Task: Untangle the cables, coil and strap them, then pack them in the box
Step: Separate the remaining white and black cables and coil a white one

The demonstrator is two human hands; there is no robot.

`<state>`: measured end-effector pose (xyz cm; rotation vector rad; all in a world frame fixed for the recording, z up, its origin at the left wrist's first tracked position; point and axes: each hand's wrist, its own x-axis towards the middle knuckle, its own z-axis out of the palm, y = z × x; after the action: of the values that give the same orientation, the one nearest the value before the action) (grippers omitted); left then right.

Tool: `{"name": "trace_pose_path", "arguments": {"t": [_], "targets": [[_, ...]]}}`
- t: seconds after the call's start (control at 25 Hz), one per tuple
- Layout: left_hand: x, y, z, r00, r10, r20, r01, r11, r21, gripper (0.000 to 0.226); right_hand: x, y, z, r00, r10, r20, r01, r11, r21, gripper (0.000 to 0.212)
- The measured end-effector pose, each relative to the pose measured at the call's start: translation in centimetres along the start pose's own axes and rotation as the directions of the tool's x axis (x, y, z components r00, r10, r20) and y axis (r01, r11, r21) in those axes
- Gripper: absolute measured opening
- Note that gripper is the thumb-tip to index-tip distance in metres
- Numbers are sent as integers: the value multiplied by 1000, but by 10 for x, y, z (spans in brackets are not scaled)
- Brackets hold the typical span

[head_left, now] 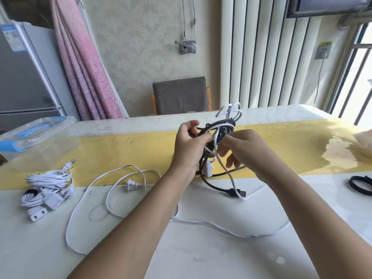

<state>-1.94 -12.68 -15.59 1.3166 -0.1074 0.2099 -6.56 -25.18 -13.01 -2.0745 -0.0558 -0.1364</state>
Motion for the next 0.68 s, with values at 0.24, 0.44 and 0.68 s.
{"name": "trace_pose_path", "arguments": {"t": [0.24,0.44,0.68], "targets": [[-7,-7,3,986,161,46,-167,959,227,31,6,9,-24,999,42,20,-44,993,108,44],[-28,-28,20,882,338,329,-444,830,338,44,18,23,-9,884,-218,-412,135,966,-221,20],[-7,-39,4,999,10,-47,33,567,823,75,19,23,-21,895,109,-433,141,851,505,23]]}}
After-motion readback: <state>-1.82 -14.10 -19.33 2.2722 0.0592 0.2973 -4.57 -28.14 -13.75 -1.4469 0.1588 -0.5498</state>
